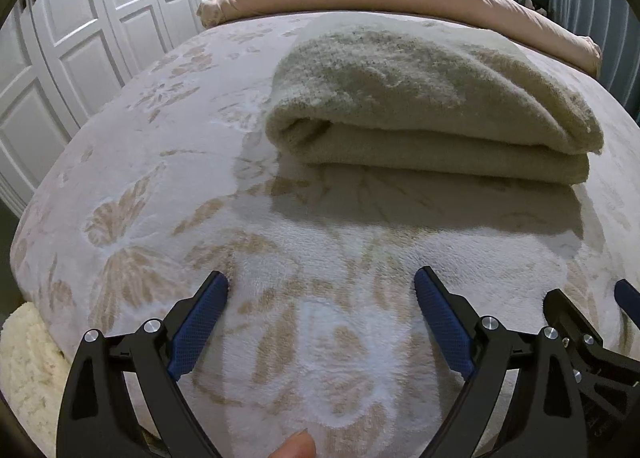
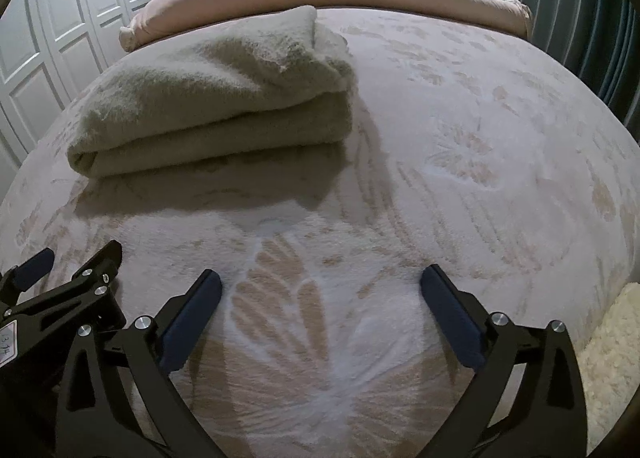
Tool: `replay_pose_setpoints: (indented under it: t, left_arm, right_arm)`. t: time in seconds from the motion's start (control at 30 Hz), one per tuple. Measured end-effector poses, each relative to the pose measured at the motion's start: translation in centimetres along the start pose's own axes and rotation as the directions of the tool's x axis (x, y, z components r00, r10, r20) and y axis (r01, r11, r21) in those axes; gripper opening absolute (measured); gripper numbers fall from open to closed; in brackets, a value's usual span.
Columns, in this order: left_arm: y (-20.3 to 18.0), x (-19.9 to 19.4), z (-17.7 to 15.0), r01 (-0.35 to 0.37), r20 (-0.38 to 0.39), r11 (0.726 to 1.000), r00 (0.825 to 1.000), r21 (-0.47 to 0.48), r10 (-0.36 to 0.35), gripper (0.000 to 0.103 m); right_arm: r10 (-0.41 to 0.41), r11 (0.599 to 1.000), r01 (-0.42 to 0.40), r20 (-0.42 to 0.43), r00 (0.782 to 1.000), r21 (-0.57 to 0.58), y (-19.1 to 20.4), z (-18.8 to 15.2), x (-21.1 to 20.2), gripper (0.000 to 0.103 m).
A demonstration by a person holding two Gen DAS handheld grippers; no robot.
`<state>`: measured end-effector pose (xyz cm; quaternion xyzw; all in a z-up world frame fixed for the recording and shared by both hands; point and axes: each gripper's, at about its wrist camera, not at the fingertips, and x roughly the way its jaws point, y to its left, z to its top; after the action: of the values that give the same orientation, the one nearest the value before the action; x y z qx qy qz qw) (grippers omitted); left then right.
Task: Fold small clothes
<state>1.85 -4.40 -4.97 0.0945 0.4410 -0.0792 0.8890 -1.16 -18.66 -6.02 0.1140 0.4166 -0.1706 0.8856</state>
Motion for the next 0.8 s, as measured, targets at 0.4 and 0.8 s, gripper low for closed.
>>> replay_pose_setpoints:
  t: [0.4, 0.8]
  left_arm:
    - [0.4, 0.4, 0.3, -0.004, -0.005, 1.0, 1.0, -0.011, 0.004, 0.092]
    - [0.7, 1.1, 1.6, -0.013, -0.087, 1.0, 0.996, -0.02, 0.011, 0.092]
  right_arm:
    - [0.001, 1.0, -0.001, -0.011, 1.0, 0.007, -0.1, 0.0, 0.0, 0.098]
    - [-0.003, 1.0, 0.004, -0.073, 0.997, 0.008, -0.5, 1.4, 0.6, 0.098]
